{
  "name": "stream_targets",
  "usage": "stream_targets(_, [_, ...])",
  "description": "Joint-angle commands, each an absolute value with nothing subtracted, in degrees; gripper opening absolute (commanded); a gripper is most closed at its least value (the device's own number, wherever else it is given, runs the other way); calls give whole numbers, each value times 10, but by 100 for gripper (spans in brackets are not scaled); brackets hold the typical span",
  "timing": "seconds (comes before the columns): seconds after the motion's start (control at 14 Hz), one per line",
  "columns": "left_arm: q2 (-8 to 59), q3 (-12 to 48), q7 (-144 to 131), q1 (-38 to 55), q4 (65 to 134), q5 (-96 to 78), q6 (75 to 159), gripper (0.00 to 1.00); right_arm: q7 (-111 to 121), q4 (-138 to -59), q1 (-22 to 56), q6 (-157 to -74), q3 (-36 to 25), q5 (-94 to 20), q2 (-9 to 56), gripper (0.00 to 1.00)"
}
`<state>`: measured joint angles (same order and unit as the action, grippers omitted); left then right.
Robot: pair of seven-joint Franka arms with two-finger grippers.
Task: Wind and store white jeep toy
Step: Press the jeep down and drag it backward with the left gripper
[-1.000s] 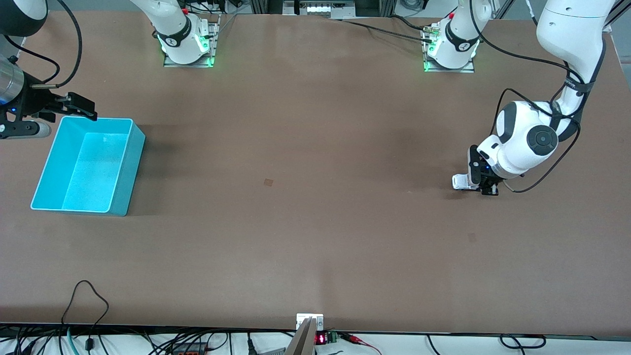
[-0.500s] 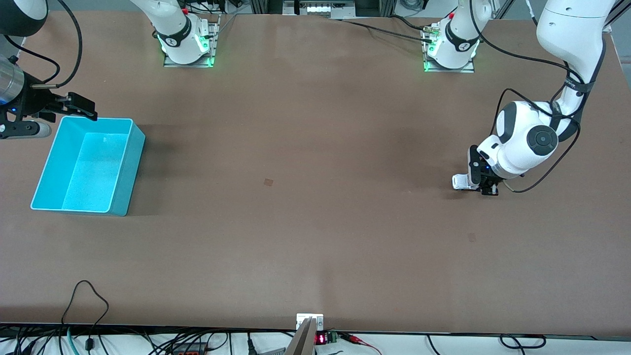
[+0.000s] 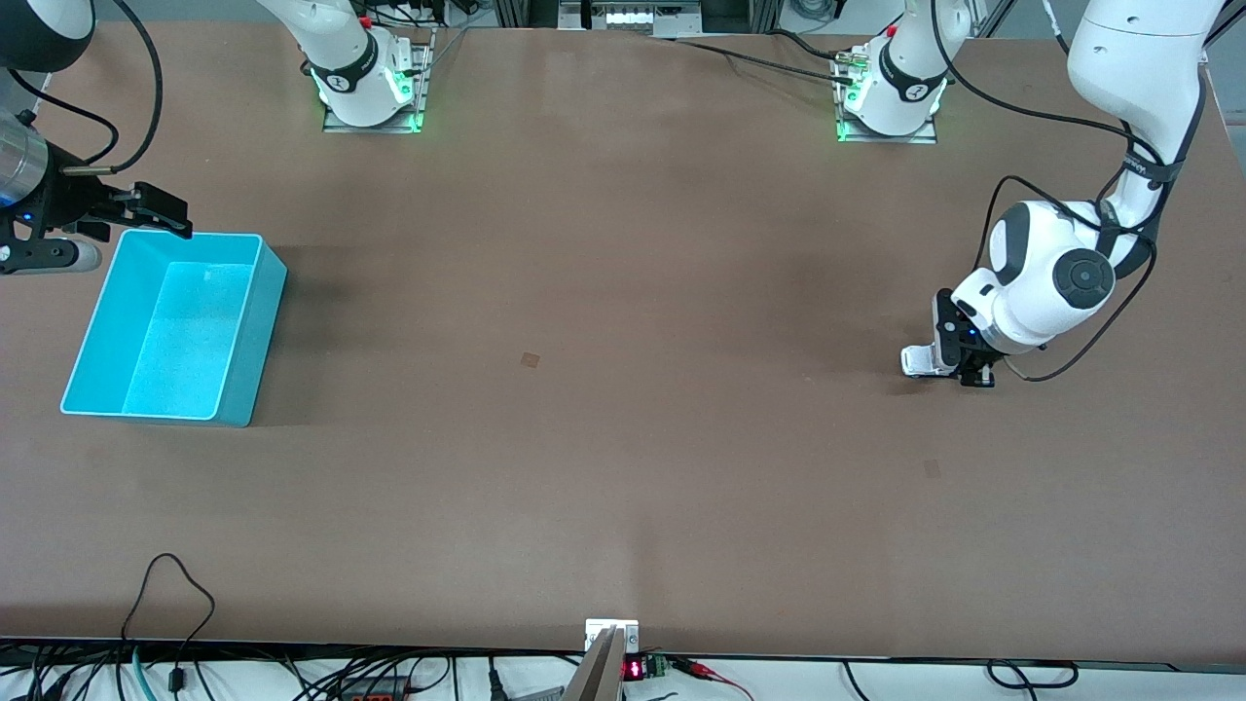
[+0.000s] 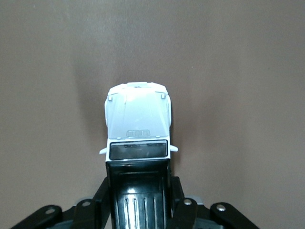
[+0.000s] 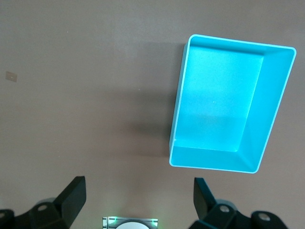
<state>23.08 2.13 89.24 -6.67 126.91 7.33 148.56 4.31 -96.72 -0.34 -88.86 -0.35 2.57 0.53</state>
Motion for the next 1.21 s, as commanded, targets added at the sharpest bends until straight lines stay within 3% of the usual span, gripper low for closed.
stream_targets(0.0, [268,26,897,-83,1242,87,1491,23,40,-967,-1,-892,-3,28,2,100])
stream_targets(1.14, [304,27,960,-152,1216,87,1491,23,40,-965,-1,-892,-3,27,3,100])
